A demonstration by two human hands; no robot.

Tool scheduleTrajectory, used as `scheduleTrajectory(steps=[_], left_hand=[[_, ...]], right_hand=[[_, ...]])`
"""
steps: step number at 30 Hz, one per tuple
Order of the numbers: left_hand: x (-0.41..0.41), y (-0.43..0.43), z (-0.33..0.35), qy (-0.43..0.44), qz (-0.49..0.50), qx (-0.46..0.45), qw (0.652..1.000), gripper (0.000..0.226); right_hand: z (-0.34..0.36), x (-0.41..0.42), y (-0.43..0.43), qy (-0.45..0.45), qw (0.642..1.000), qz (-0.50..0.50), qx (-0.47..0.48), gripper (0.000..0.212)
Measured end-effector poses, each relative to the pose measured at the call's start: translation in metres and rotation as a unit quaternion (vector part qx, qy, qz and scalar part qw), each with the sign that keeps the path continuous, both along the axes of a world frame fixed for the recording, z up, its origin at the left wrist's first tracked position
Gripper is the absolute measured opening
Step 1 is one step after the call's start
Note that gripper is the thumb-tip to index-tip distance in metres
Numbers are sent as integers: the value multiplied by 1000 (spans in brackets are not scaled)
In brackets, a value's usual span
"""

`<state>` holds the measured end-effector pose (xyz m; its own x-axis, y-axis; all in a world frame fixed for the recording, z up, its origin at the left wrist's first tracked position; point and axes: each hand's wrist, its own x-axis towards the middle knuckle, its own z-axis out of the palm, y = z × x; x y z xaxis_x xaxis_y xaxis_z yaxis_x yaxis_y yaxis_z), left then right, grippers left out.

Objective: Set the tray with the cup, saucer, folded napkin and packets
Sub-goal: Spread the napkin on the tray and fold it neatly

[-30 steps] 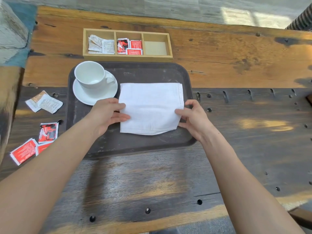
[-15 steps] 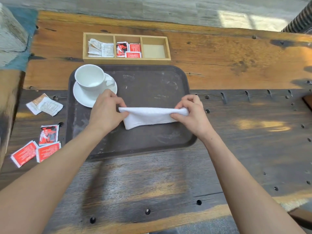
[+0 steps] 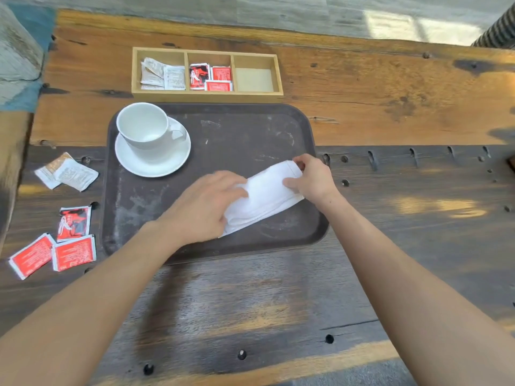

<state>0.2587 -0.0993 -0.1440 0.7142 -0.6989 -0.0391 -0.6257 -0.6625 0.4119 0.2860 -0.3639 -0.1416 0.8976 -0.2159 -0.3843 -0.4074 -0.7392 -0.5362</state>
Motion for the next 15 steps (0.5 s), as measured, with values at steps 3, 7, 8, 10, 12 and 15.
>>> scheduleTrajectory(steps=[3,7,8,10,12,15], left_hand=[[-4,-18,-5,42,-68,62,995,69],[-10,-23,-26,51,-67,85,993,62],[-11,-22,-28,33,-57,68,996,58],[-14,-21,-27,-48,-13,53,997,48],[-19,-21,-27,-80,32,61,994,48],[-21,-18,-31,4,55,25,998,57]], right_hand=[[-6,9,3,11,1000,-22,1,35],[-7,7,7,-35,993,-71,86,22],[-5,5,9,-45,990,-81,108,22],[5,-1,18,-78,983,-88,139,24],[20,-7,32,-119,979,-77,148,27],[41,-21,62,-158,975,-36,152,31]])
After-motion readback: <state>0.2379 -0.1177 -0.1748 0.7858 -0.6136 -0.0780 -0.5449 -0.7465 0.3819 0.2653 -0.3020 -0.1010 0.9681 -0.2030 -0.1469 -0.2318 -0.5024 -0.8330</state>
